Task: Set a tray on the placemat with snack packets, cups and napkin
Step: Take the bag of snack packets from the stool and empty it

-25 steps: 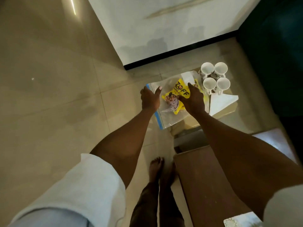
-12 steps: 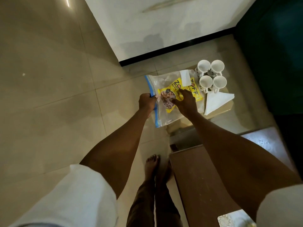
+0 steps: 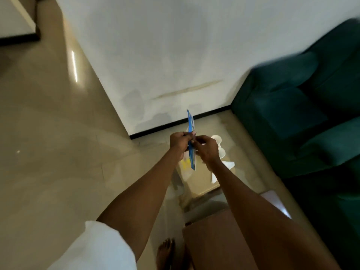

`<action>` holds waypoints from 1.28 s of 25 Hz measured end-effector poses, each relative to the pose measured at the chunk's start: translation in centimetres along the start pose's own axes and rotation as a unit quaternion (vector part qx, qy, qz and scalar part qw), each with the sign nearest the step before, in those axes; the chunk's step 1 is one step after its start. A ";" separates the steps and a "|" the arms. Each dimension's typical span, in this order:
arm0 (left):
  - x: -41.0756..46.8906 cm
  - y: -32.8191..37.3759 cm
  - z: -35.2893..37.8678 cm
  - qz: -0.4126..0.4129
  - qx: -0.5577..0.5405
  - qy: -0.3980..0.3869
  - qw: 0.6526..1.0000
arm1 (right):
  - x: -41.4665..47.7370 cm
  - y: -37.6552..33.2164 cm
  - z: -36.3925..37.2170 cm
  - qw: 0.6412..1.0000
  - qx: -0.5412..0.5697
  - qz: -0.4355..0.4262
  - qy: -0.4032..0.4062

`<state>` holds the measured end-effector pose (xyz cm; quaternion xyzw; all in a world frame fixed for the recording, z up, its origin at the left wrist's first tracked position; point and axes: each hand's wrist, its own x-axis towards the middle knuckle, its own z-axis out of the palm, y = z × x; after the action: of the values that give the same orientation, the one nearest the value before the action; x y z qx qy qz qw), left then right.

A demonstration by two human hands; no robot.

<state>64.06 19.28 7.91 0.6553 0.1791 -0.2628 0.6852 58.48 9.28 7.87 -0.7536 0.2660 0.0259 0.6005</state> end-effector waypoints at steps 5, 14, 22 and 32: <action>-8.8 8.0 5.4 0.091 0.066 -0.040 0.993 | -5.8 -8.7 -6.4 0.992 -0.041 -0.036 0.114; -25.4 10.2 17.7 0.201 0.104 -0.161 0.961 | -21.4 -12.2 -19.4 0.926 0.068 -0.092 0.359; -42.8 -0.3 30.8 0.153 0.176 -0.335 0.913 | -39.6 -4.0 -34.4 0.874 0.070 -0.044 0.479; -62.8 -10.8 38.5 0.108 0.216 -0.434 0.868 | -59.1 5.6 -46.7 0.846 0.197 -0.050 0.493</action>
<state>3.72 -11.06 39.21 0.6218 -0.2693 -0.4770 0.5597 -7.64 -12.55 37.03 -0.5452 0.4886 -0.4321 0.5266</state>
